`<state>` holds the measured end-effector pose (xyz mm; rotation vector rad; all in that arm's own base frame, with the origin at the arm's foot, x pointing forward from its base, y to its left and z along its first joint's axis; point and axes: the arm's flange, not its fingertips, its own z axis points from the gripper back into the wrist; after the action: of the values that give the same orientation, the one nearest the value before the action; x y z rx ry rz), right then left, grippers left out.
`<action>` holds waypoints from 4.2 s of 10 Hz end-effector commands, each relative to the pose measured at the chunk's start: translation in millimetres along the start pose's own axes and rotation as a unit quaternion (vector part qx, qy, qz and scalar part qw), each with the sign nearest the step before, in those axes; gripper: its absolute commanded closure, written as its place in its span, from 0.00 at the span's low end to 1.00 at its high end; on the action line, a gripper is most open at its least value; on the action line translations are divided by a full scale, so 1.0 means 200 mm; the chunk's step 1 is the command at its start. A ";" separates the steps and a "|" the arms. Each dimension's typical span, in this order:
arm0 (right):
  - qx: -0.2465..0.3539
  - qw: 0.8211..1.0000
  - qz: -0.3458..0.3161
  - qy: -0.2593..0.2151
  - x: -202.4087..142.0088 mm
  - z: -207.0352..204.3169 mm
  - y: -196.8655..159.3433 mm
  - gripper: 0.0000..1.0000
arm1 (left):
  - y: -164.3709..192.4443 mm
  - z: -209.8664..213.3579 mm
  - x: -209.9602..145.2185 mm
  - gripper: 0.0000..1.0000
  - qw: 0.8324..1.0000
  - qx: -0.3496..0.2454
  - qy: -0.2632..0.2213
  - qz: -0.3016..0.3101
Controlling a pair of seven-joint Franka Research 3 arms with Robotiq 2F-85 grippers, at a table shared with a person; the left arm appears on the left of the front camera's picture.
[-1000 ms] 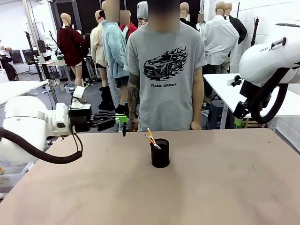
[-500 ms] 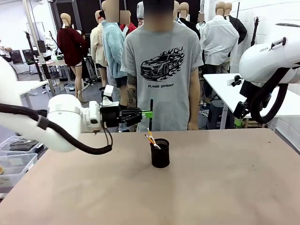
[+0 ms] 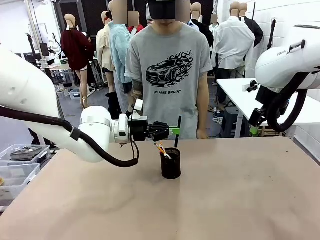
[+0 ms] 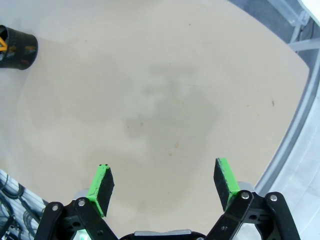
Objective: Place the pens into the pen holder.
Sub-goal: Pick up a writing instrument from the table and place it into the Pen holder.
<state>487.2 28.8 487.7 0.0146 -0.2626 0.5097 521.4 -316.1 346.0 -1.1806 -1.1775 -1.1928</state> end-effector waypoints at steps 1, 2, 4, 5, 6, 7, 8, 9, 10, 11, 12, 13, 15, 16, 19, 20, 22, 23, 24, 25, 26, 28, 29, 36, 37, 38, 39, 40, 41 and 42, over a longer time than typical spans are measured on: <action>-0.008 1.000 0.000 0.003 0.00 0.00 0.00 0.00 | 0.10 -0.01 -0.02 1.00 1.000 -0.016 0.013 0.022; -0.008 1.000 0.000 0.003 0.00 0.00 0.00 0.00 | 0.12 -0.01 -0.04 1.00 0.999 -0.016 0.014 0.026; -0.008 1.000 0.000 0.003 0.00 0.00 0.00 0.00 | 0.18 -0.01 -0.12 1.00 0.999 -0.004 0.019 0.038; -0.008 1.000 0.000 0.003 0.00 0.00 0.00 0.00 | 0.20 -0.01 -0.14 1.00 0.999 -0.001 0.019 0.046; -0.008 1.000 0.000 0.003 0.00 0.00 0.00 0.00 | 0.22 -0.01 -0.17 1.00 0.999 0.002 0.025 0.047; -0.008 1.000 0.000 0.003 0.00 0.00 0.00 0.00 | 0.23 -0.01 -0.19 1.00 0.998 0.003 0.027 0.055; -0.008 1.000 0.000 0.003 0.00 0.00 0.00 0.00 | 0.24 -0.01 -0.20 1.00 0.998 0.006 0.031 0.056; -0.008 1.000 0.000 0.003 0.00 0.00 0.00 0.00 | 0.24 0.00 -0.22 1.00 0.998 0.005 0.031 0.060; -0.008 1.000 0.000 0.003 0.00 0.00 0.00 0.00 | 0.24 0.01 -0.22 1.00 0.998 0.004 0.031 0.059; -0.008 1.000 0.000 0.003 0.00 0.00 0.00 0.00 | 0.23 0.01 -0.21 1.00 0.998 0.002 0.031 0.058; -0.008 1.000 0.000 0.003 0.00 0.00 0.00 0.00 | 0.22 0.02 -0.20 0.90 0.998 0.002 0.031 0.056; -0.008 1.000 0.000 0.003 0.00 0.00 0.00 0.00 | 0.22 0.02 -0.20 0.70 0.998 0.001 0.031 0.054; -0.008 1.000 0.000 0.003 0.00 0.00 0.00 0.00 | 0.19 0.04 -0.17 0.50 0.999 0.001 0.020 0.047; -0.008 1.000 0.000 0.003 0.00 0.00 0.00 0.00 | 0.17 0.06 -0.15 0.50 0.999 0.001 0.015 0.043; -0.008 1.000 0.000 0.003 0.00 0.00 0.00 0.00 | 0.13 0.13 -0.06 0.50 0.999 0.015 -0.003 0.029; -0.008 1.000 0.000 0.003 0.00 0.00 0.00 0.00 | 0.10 0.17 0.02 0.50 1.000 0.021 -0.007 0.020; -0.008 1.000 0.000 0.003 0.00 0.00 0.00 0.00 | 0.02 0.29 0.23 0.50 0.999 0.038 -0.013 -0.003; -0.008 1.000 0.000 0.003 0.00 0.00 0.00 0.00 | -0.04 0.39 0.35 0.50 0.999 0.045 -0.010 -0.016; -0.008 1.000 0.000 0.003 0.00 0.00 0.00 0.00 | -0.09 0.49 0.44 0.50 0.998 0.059 -0.003 -0.007; -0.008 1.000 0.000 0.003 0.00 0.00 0.00 0.00 | -0.13 0.57 0.51 0.50 0.996 0.086 0.017 -0.003; -0.008 1.000 0.000 0.003 0.00 0.00 0.00 0.00 | -0.15 0.64 0.56 0.50 0.993 0.107 0.039 0.030; -0.008 1.000 0.000 0.003 0.00 0.00 0.00 0.00 | -0.19 0.76 0.64 0.50 0.977 0.156 0.129 0.059; -0.008 1.000 0.000 0.003 0.00 0.00 0.00 0.00 | -0.21 0.82 0.68 0.50 0.970 0.170 0.161 0.061; -0.008 1.000 0.000 0.003 0.00 0.00 0.00 0.00 | -0.38 0.91 0.59 0.50 0.869 0.215 0.389 0.217; -0.008 1.000 0.000 0.003 0.00 0.00 0.00 0.00 | -0.41 0.92 0.58 0.50 0.860 0.228 0.399 0.223; -0.008 1.000 0.000 0.003 0.00 0.00 0.00 0.00 | -0.42 0.92 0.55 0.50 0.849 0.235 0.417 0.224; -0.008 1.000 0.000 0.003 0.00 0.00 0.00 0.00 | -0.44 0.93 0.53 0.50 0.842 0.247 0.422 0.229; -0.008 1.000 0.000 0.003 0.00 0.00 0.00 0.00 | -0.38 0.92 0.52 0.50 0.858 0.231 0.403 0.220; -0.008 1.000 0.000 0.003 0.00 0.00 0.00 0.00 | -0.38 0.92 0.52 0.50 0.858 0.231 0.403 0.220; -0.008 1.000 0.000 0.003 0.00 0.00 0.00 0.00 | -0.38 0.92 0.52 0.50 0.858 0.231 0.403 0.220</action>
<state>487.2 28.2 487.8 0.0149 -0.2627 0.5085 441.0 -138.4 457.3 -0.4364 -0.4432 -0.8257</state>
